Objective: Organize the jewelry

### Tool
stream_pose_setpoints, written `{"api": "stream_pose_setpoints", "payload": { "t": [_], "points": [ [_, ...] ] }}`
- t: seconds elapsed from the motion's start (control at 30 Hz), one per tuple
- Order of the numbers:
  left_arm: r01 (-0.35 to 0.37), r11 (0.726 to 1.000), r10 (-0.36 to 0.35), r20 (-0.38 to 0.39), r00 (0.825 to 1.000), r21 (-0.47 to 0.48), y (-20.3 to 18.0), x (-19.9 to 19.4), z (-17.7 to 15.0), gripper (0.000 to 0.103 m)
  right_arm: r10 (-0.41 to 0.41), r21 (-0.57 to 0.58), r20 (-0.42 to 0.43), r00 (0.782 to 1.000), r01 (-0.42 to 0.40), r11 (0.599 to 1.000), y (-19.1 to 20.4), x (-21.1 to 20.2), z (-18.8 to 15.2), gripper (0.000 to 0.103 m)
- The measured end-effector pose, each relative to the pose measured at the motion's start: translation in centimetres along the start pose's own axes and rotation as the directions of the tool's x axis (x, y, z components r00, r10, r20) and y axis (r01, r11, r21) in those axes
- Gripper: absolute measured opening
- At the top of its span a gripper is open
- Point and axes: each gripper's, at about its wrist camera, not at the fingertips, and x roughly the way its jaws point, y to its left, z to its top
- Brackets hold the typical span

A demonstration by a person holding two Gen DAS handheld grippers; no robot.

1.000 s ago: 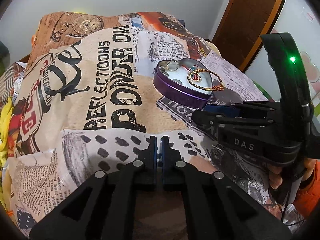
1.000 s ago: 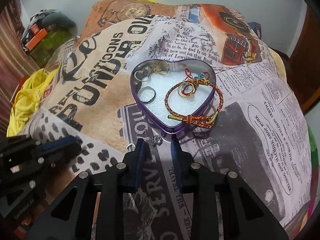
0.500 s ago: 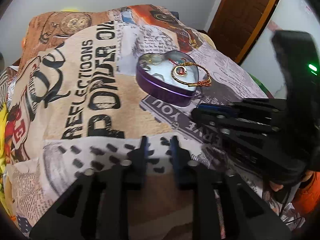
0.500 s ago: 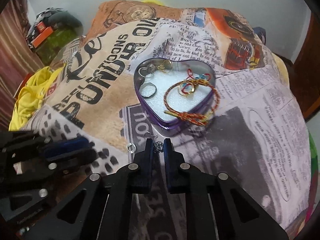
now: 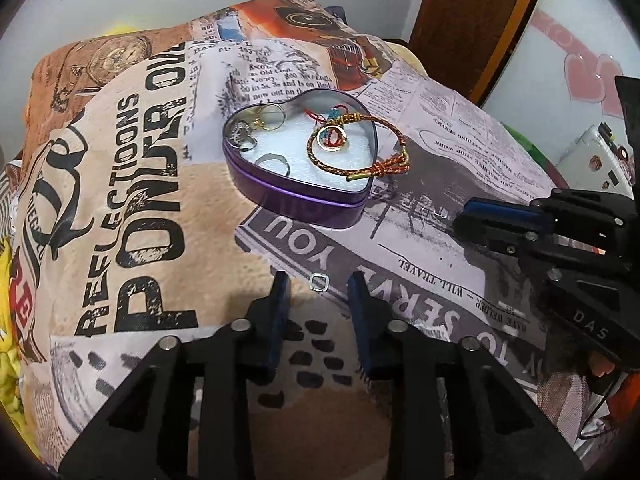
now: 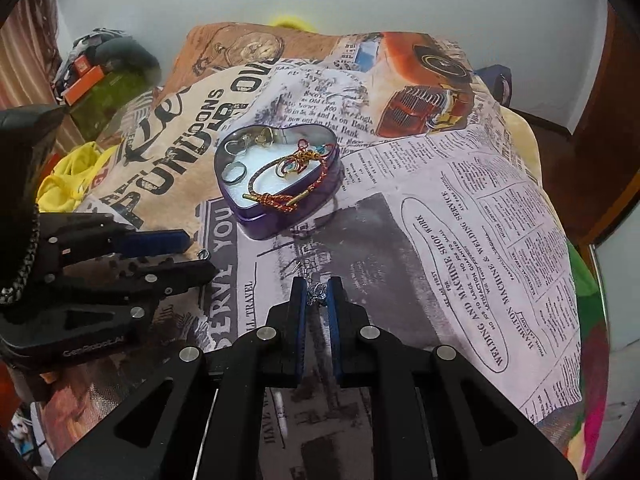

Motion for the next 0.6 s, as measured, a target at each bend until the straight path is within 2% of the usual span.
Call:
{"api": "stream_pose_setpoints", "payload": {
  "t": [0.13,0.23,0.47,0.6],
  "points": [
    [0.0,1.0,0.0,-0.009,1.0,-0.013,0.0,0.4,0.3,0.018,0.016,0.012,0.012,1.0,-0.016,1.0,-0.3,-0.1,-0.1,0.009],
    [-0.021,1.0,0.021,-0.006,1.0,-0.019,0.0,0.6,0.4,0.008,0.019,0.018,0.018,1.0,-0.019,1.0,-0.5,-0.2,-0.2,0.009],
    [-0.015,0.998,0.016,0.012,1.0,-0.061,0.6,-0.4,0.3,0.008,0.015,0.014,0.041,0.999,-0.016,1.0,-0.5,-1.2,0.3,0.009],
    [-0.019,0.997,0.023,0.056,0.998,-0.073,0.9,-2.2,0.7,0.008,0.012,0.003,0.078,0.997,-0.012,1.0,-0.4,-2.4,1.2,0.009]
  ]
}}
